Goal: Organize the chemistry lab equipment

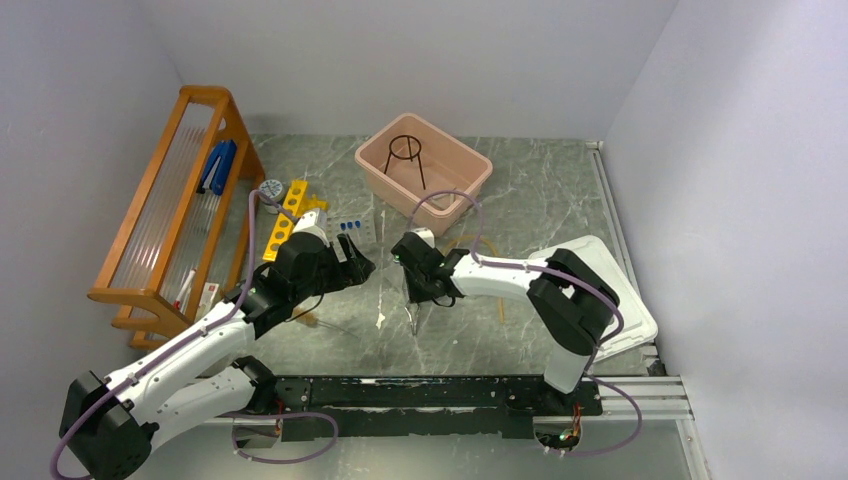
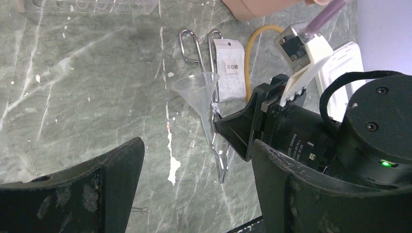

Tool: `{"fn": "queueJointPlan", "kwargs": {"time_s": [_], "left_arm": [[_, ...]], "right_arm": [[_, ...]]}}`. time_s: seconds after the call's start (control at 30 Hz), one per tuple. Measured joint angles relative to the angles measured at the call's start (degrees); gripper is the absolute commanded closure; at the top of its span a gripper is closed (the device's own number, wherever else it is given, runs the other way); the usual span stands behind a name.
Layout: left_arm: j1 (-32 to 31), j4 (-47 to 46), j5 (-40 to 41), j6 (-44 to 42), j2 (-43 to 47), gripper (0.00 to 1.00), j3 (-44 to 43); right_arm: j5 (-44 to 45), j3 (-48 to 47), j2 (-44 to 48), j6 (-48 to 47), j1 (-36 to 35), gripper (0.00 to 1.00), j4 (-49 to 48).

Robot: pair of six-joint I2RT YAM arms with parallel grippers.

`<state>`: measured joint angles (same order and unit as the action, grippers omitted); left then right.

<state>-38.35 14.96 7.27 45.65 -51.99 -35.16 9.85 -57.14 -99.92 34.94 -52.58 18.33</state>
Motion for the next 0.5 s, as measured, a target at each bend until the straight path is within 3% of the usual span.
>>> {"fn": "queueJointPlan", "kwargs": {"time_s": [0.13, 0.23, 0.5], "left_arm": [[0.0, 0.0, 0.0, -0.2, 0.0, 0.16, 0.0], [0.0, 0.0, 0.0, -0.3, 0.0, 0.16, 0.0], [0.1, 0.1, 0.0, -0.4, 0.0, 0.15, 0.0]], "right_arm": [[0.0, -1.2, -1.2, -0.3, 0.0, 0.83, 0.1], [0.7, -2.3, -2.2, -0.6, 0.0, 1.0, 0.0], [3.1, -1.4, -1.9, -1.2, -0.4, 1.0, -2.3]]}}
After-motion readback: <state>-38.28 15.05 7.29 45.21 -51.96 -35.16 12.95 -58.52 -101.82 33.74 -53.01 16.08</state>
